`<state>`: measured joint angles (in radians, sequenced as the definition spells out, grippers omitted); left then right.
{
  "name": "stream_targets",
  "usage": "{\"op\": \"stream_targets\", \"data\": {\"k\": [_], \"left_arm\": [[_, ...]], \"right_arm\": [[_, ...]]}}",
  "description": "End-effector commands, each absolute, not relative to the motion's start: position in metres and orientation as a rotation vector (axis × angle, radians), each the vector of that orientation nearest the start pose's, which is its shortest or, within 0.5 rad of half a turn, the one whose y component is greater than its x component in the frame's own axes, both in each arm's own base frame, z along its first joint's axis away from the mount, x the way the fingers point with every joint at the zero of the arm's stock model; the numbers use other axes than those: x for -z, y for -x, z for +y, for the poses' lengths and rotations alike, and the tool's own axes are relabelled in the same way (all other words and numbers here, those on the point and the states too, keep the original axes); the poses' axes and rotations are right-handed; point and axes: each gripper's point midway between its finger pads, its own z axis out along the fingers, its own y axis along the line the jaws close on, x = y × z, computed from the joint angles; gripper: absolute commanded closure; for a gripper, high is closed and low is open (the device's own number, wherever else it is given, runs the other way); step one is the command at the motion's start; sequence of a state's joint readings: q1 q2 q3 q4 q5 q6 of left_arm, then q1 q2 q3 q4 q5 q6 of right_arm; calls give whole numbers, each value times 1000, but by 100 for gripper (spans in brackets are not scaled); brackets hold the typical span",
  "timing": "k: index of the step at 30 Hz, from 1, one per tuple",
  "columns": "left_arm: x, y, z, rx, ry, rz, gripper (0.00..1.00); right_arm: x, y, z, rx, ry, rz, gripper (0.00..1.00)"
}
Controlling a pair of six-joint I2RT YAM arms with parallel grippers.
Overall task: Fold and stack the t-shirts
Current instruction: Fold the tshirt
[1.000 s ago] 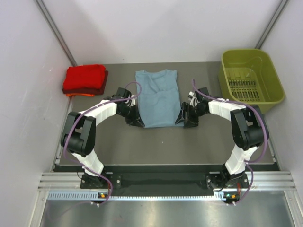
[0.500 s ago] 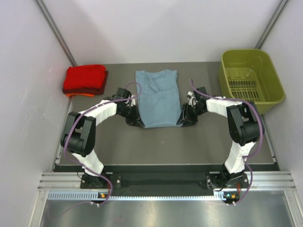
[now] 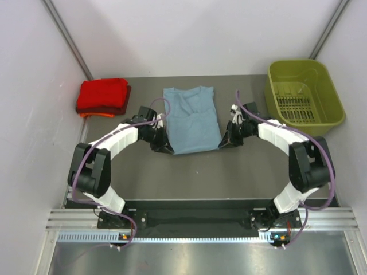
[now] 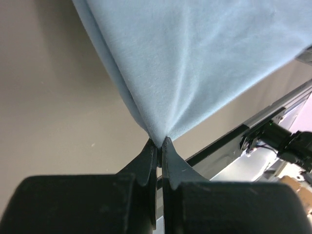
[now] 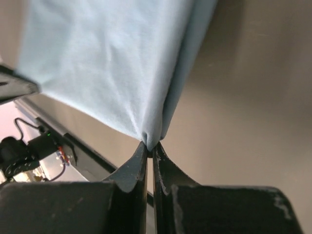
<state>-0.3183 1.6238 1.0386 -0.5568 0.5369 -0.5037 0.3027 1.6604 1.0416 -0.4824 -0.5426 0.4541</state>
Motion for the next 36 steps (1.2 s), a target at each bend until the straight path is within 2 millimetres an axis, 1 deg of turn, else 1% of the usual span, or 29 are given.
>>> {"op": "stream_targets", "data": {"k": [1, 2, 3, 5, 6, 8, 9, 11, 14, 16, 17, 19, 20, 21, 22, 23, 24, 25, 26, 27, 28, 29, 30, 31, 32, 33, 34, 35, 36], "left_arm": [[-97, -265, -198, 938, -10, 2776, 100], [-103, -263, -198, 940, -26, 2756, 100], [-104, -260, -197, 942, -36, 2749, 100], [-113, -256, -197, 958, -56, 2717, 100], [-117, -255, -196, 964, -63, 2705, 100], [-126, -249, -195, 973, -84, 2681, 100], [-130, -248, -195, 975, -103, 2666, 100], [-141, -243, -193, 976, -129, 2636, 100], [-156, -243, -192, 977, -172, 2583, 100], [-163, -248, -189, 970, -168, 2557, 100], [-171, -256, -189, 964, -170, 2527, 100], [-172, -272, -184, 944, -138, 2516, 100], [-179, -282, -184, 932, -143, 2486, 100], [-180, -290, -183, 913, -139, 2480, 100], [-176, -298, -182, 898, -134, 2491, 100], [-186, -310, -183, 878, -157, 2456, 100], [-190, -318, -183, 866, -166, 2442, 100], [-195, -334, -184, 843, -172, 2423, 100], [-197, -342, -184, 824, -192, 2409, 100], [-200, -351, -185, 812, -196, 2399, 100], [-200, -365, -186, 794, -208, 2392, 100], [-201, -373, -187, 788, -214, 2384, 100], [-200, -381, -187, 777, -213, 2380, 100], [-197, -394, -188, 766, -211, 2381, 100], [-196, -402, -188, 757, -216, 2378, 100], [-193, -409, -188, 745, -216, 2378, 100], [-189, -422, -189, 736, -212, 2380, 100], [-188, -430, -189, 721, -213, 2377, 100], [-174, -438, -190, 718, -211, 2404, 100]], "right_arm": [[-107, -280, 196, -951, 38, 2669, 100], [-111, -277, 196, -952, 49, 2656, 100], [-121, -272, 194, -954, 65, 2628, 100], [-121, -260, 190, -949, 76, 2627, 100], [-128, -255, 188, -951, 89, 2600, 100], [-126, -244, 184, -942, 102, 2606, 100], [-132, -241, 182, -940, 116, 2579, 100], [-135, -235, 179, -929, 134, 2573, 100], [-149, -234, 178, -928, 170, 2529, 100], [-161, -241, 179, -930, 179, 2490, 100], [-167, -248, 180, -933, 173, 2463, 100], [-179, -264, 184, -944, 163, 2427, 100], [-185, -274, 184, -943, 155, 2399, 100], [-191, -287, 186, -944, 152, 2386, 100], [-194, -294, 187, -943, 148, 2377, 100], [-198, -304, 187, -939, 145, 2360, 100], [-203, -318, 190, -939, 141, 2351, 100], [-207, -326, 191, -946, 140, 2339, 100], [-202, -336, 192, -941, 138, 2351, 100], [-214, -349, 193, -933, 153, 2315, 100], [-216, -358, 193, -926, 151, 2306, 100], [-208, -368, 193, -923, 136, 2326, 100], [-216, -379, 194, -921, 139, 2301, 100], [-215, -386, 194, -919, 137, 2300, 100], [-207, -397, 193, -914, 120, 2316, 100], [-213, -406, 193, -910, 124, 2296, 100], [-213, -413, 190, -906, 117, 2293, 100], [-203, -422, 190, -900, 105, 2312, 100], [-209, -432, 190, -892, 111, 2291, 100]]}}
